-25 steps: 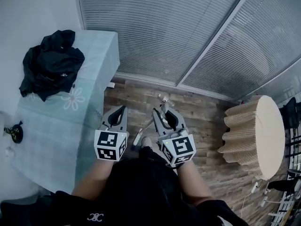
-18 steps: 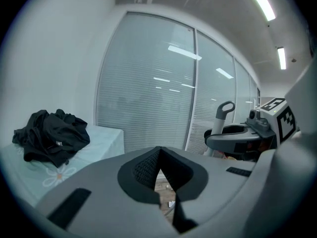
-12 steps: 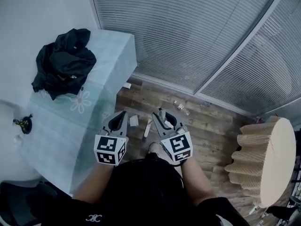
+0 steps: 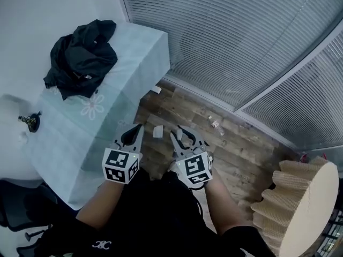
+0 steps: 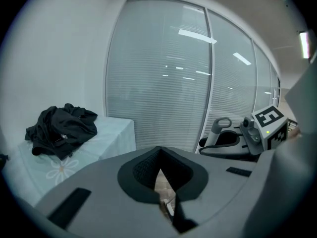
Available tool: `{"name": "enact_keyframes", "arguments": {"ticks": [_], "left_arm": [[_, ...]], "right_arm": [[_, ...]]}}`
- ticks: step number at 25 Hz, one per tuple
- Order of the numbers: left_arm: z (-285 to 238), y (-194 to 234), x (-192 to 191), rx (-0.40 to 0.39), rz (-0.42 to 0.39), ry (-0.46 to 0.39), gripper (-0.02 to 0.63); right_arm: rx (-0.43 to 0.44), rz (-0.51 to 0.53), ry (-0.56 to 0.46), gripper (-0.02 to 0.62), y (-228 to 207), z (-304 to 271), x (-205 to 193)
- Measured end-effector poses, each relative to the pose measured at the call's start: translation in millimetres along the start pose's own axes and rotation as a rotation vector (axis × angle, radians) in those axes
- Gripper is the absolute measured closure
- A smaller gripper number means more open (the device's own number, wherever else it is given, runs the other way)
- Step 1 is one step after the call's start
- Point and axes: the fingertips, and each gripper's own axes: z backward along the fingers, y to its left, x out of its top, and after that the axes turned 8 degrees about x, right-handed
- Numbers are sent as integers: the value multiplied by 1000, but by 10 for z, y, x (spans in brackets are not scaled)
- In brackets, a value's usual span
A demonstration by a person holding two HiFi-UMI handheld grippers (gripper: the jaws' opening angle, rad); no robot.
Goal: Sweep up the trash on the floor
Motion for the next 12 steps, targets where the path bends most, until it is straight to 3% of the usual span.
{"name": "enact_keyframes", "arguments": {"ticks": [6,12], "left_arm": [[-144,184,-110,18,43,27,611],[-144,538,-106,37,84,9,612]], "right_arm": [[85,-38,36,483,-108,-319,40],[158,-18,24,483,13,-630,398]]}}
